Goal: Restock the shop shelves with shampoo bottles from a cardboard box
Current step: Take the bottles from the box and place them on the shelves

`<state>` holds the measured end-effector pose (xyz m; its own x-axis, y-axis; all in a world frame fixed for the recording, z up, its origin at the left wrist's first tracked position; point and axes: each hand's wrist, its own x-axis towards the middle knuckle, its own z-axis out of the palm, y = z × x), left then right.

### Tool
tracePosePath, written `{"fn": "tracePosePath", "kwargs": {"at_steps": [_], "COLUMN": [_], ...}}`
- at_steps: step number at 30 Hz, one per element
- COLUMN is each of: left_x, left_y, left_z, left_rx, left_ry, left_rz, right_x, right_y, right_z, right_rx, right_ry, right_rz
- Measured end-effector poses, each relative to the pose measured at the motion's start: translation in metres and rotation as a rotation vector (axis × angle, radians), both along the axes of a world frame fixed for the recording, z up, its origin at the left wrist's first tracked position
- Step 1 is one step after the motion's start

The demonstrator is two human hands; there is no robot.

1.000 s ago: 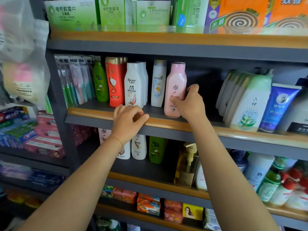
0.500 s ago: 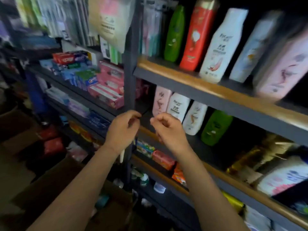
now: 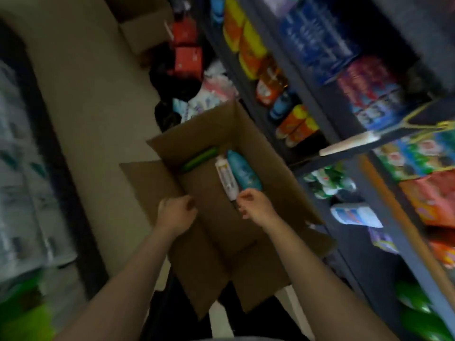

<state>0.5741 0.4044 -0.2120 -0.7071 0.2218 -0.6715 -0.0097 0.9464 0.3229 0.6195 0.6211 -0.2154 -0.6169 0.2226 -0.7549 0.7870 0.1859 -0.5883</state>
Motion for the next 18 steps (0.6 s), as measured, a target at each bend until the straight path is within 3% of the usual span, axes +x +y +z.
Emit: {"fn": "tracePosePath", "kwargs": {"at_steps": [5,9,15,18], "left_x": [-0.025,-0.045,-0.056,-0.057], "left_y": [-0.010,-0.012,-0.010,-0.009], "left_z": [-0.064,-0.097,-0.111,-0.113], "left_rx": [0.084,0.031,0.069,0.090], "left_ry": [0.126,0.313,0.462,0.458], "left_rz": [-0.217,-0.363,-0.326,-0.311], "right_x": [-0.019,-0.033,-0.053,-0.059], "right_y": [-0.018,-0.022,-0.038,-0.036], "right_z": [-0.113,-0.188,-0.211,-0.212], "right_rx": [0.125,0.146,0.421,0.478], "right_ry": [-0.103,-0.182,-0.139,-0.177], "right_rz": [-0.070,-0.233,-0.301,-0.081]}}
